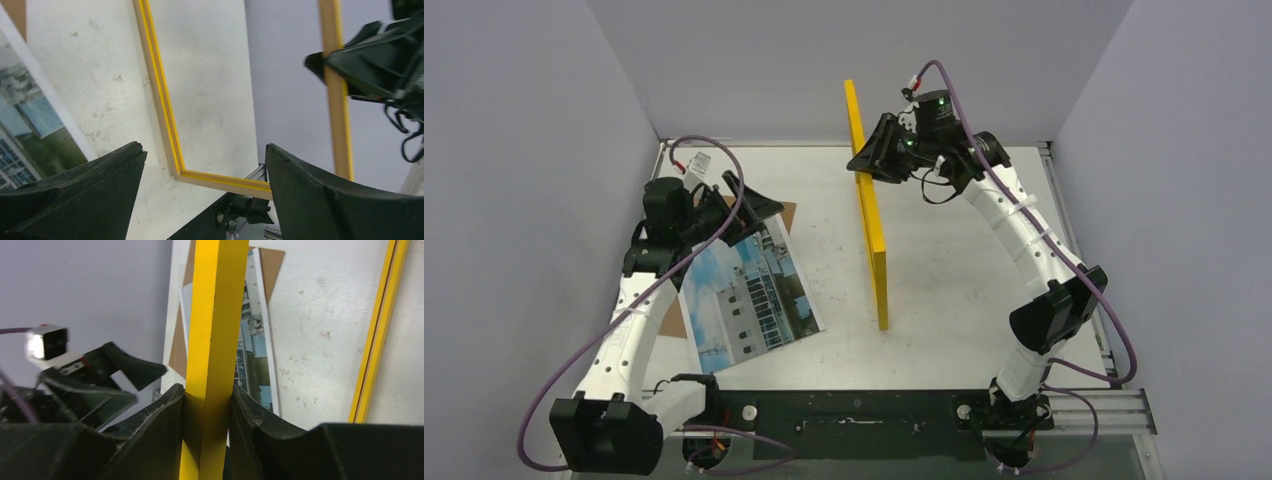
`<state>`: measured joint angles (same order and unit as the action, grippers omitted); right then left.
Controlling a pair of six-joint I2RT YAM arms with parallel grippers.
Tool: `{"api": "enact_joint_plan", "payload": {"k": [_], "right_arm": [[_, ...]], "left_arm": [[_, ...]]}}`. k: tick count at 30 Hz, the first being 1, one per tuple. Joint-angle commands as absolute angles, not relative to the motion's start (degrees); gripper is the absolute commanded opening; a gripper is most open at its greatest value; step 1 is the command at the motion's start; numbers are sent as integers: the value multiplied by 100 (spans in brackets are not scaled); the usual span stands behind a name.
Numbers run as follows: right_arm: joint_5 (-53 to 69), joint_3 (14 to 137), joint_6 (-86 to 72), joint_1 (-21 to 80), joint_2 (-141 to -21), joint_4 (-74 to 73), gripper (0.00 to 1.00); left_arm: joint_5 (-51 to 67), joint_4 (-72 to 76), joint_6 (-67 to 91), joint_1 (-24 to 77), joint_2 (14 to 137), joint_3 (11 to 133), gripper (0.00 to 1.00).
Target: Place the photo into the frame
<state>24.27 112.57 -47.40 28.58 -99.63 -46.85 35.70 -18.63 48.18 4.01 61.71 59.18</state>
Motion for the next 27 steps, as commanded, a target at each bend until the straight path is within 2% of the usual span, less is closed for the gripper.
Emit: {"api": "enact_joint_plan", "payload": {"k": [1,7,10,18,23,27], "right_arm": [[3030,11256,-4998,2898,-9646,-3457,14],[3142,11116,-5379,2899,-9515,-2795,13],[3208,11017,-5641,2900,-9472,-2495,13],[3272,10584,-6287,2895,-9257,-1772,13],[3325,10503,-6502,2905,-9163,-1533,13],[3345,10334,-6705,2902,-9063,-1317,13]], "left_arm": [[3376,-2016,4597,389,6486,5418,89],[3108,-1621,4522,508,7089,4835,90],[3126,-1052,4701,911,7345,4666,91],[2644,420,5204,1811,8650,4961,92],[2085,380,4841,1937,9424,5456,92],[2607,1490,4951,1942,10013,5537,92]]}}
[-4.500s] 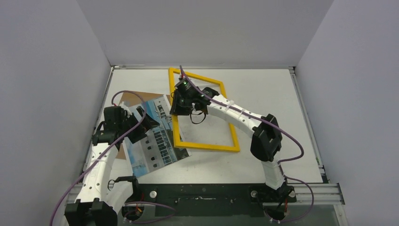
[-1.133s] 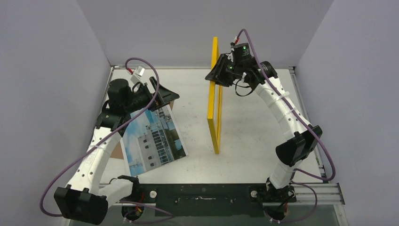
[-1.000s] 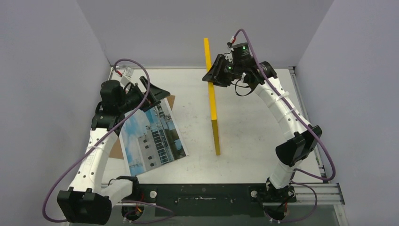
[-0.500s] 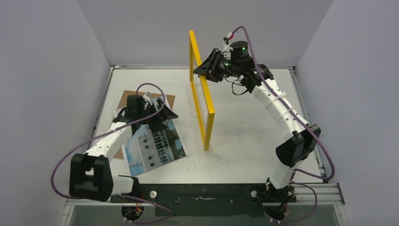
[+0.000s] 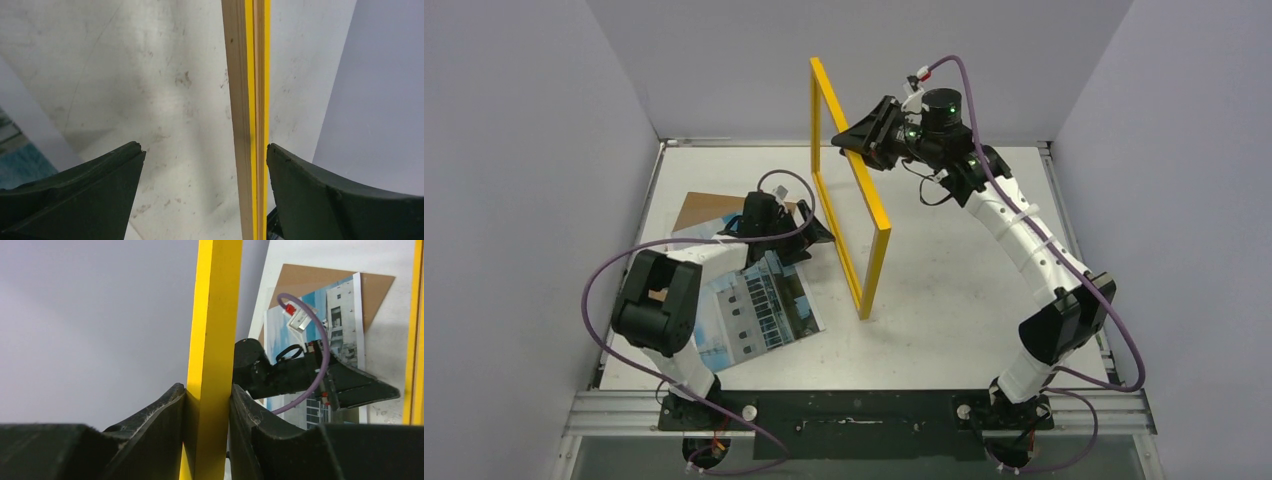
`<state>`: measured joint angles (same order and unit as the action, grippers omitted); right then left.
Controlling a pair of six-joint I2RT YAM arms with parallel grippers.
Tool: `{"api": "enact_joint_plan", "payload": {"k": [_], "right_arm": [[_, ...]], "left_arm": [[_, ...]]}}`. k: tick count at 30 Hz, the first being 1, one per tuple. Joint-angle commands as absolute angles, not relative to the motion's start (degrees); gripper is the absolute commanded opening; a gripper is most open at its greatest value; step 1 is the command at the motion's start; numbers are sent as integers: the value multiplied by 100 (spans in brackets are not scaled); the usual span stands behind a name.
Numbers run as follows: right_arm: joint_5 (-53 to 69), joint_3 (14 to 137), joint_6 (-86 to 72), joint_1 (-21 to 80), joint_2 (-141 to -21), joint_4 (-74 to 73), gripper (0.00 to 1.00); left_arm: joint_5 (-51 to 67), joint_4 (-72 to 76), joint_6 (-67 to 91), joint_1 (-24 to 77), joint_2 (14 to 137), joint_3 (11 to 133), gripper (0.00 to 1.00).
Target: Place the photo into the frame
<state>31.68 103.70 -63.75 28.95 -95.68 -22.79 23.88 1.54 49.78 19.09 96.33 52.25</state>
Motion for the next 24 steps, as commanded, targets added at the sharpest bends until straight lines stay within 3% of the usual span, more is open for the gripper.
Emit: {"api": "enact_joint_plan", "payload": {"k": [1,4,9,17,24], "right_arm": [[3345,10299,-6726,2908,-9042,-1279,13],[3324,10237,-6756,2912,-8981,-1287,13],[3273,10179,-6804,2915,-8924,-1271,13],[3061,10026,-7015,2918,-8824,-1115,13],[2835,9710,-7221,2916,-8675,-990,11]], "left_arm": [[2822,1850,5078,1947,10143,5511,92],[3146,2831,5548,1995,10366,5413,92],[2976,2764,5756,2189,10657,5700,92],[2224,3026,6714,2730,11160,6083,78],[1376,2686,6952,3026,11379,6309,74]]}}
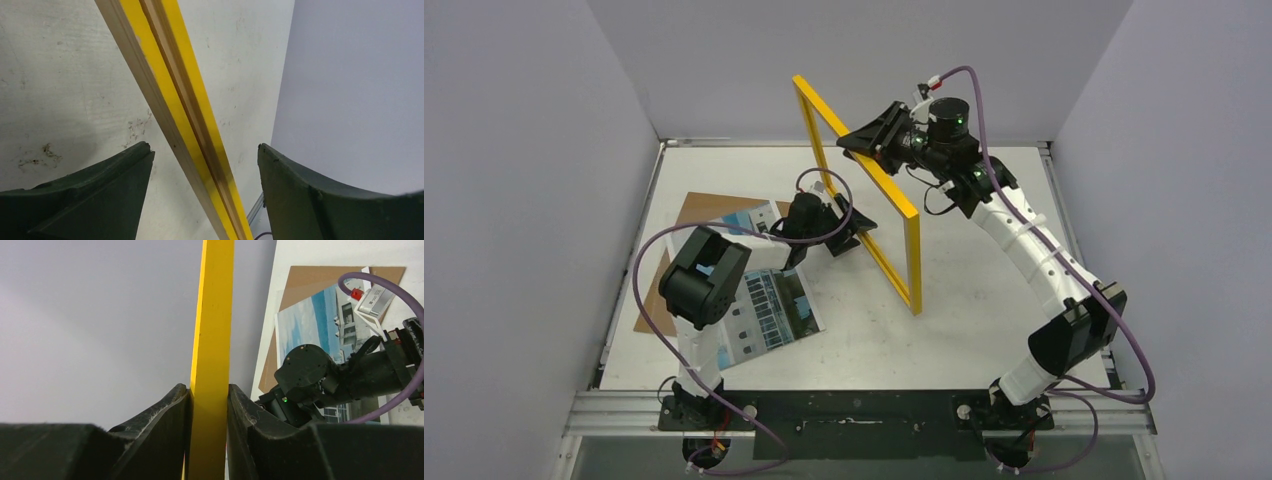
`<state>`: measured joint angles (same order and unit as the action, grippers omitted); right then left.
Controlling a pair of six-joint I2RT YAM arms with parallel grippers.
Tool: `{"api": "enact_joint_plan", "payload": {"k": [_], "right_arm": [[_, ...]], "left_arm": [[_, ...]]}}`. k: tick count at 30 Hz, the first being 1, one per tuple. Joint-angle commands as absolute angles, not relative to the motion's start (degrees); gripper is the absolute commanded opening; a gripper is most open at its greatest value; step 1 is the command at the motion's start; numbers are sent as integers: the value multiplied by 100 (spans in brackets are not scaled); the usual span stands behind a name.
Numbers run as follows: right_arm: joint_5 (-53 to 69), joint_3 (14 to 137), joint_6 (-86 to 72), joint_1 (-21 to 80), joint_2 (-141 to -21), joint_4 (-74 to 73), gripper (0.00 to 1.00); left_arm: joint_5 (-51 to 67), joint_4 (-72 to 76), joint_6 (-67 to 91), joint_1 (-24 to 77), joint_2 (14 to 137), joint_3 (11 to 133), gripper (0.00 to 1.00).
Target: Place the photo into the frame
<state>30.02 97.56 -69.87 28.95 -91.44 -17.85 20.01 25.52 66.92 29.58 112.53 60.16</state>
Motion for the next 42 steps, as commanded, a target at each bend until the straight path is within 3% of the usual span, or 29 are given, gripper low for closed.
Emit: {"api": "enact_joint_plan", "payload": {"k": [1,4,12,15,17,25,34,42], "right_arm": [[2811,9646,-7265,2918,-8651,-938,10],[2771,9484,-7379,2918,-8593,-828,11],[2691,9209,-7427,2859,-8418,-749,11],[2685,9091,-7395,2816,-8359,-766,11],[2683,9021,-7287,2749,-8305,-865,11],[2869,8396,-6209,2011,-7853,-1795,12],[3208,7439,-4113,889,-7313,-2871,15],[3134,5890,-3631,651,-6972,-2112,13]], "left_arm": [[1277,2741,6994,3044,11408,6317,74],[1182,2992,7148,3050,11582,6393,73],[1150,3050,7318,3050,11682,6362,22],[1164,3072,7258,3034,11606,6292,6],[1118,2933,7129,3016,11481,6231,0],[1230,1749,6283,2544,10677,6028,0],[1447,-431,4656,2166,10402,6865,0],[1871,-686,4411,2117,10985,7450,0]]}}
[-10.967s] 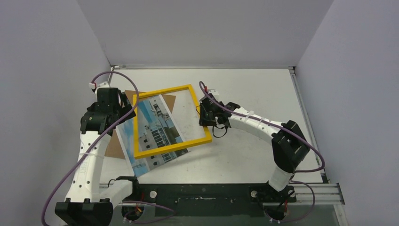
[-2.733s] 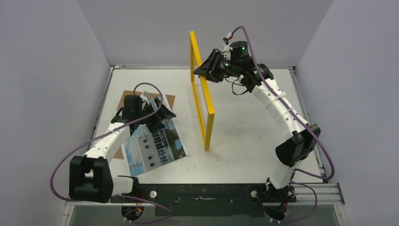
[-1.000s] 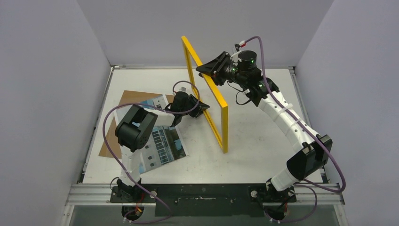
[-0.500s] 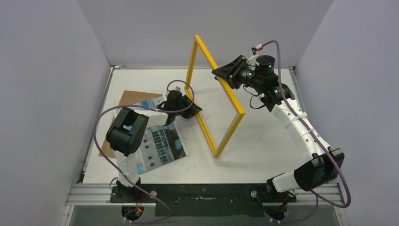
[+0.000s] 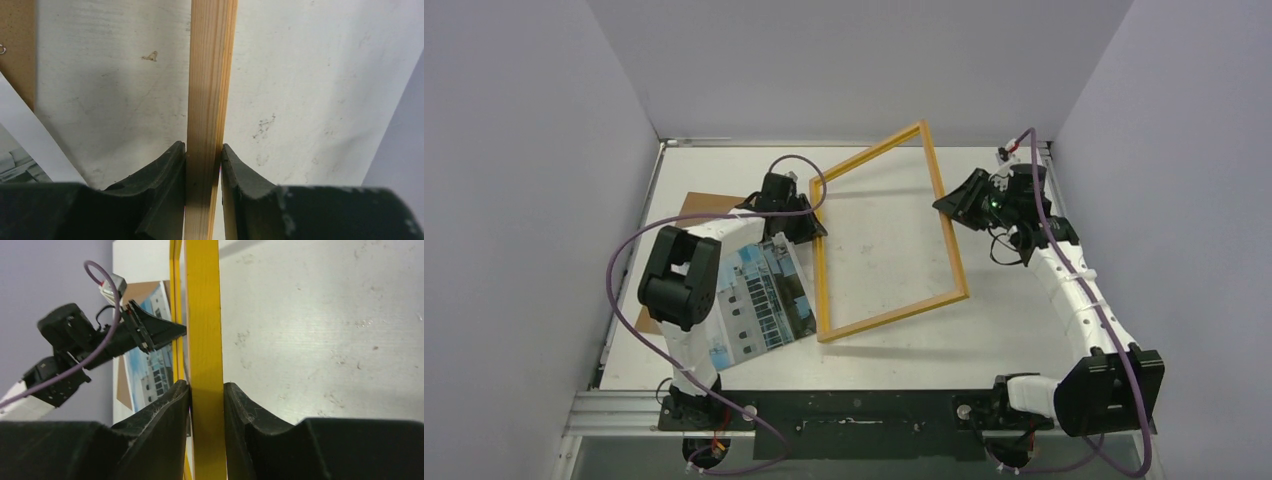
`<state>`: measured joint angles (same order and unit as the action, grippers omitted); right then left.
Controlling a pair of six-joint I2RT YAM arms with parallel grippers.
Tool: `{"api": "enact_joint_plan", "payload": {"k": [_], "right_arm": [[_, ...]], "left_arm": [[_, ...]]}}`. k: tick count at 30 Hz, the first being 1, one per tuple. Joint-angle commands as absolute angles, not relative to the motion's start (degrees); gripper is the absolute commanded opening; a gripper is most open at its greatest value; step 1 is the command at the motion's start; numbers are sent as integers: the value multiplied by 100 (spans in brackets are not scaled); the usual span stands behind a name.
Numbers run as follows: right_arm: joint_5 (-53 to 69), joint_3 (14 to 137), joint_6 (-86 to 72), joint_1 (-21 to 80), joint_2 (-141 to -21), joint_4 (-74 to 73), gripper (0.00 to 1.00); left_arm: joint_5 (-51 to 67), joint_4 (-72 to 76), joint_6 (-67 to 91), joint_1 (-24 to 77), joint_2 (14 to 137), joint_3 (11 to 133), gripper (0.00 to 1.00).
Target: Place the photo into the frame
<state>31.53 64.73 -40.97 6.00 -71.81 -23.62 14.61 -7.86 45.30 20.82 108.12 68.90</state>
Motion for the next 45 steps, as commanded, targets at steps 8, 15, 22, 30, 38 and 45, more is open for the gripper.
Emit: {"api": "enact_joint_plan", "payload": {"k": [8,15,22,30,38,45], "right_arm": [[2833,4704,-3425,564,-7291,-1030,13],[2707,4115,-3258,120,-7923,94,16],[2503,4102,-2673,13,-8558,306,19],[1849,4392,-2403,17,-8885,-367,27],[1552,4613,-2348,16,-9222,-777,29],[1347,4824,-2299,35,-9370,-1165,43]], "left_arm": [[2044,-368,4657,2293,11523,7752,0],[2110,183,5073,2423,11923,7817,0],[1975,23,4925,2461,12064,7934,0],[1910,-476,4506,2452,12223,8071,0],[1822,-1004,4117,2429,12418,8364,0],[1772,-1232,3954,2409,12388,8345,0]]}}
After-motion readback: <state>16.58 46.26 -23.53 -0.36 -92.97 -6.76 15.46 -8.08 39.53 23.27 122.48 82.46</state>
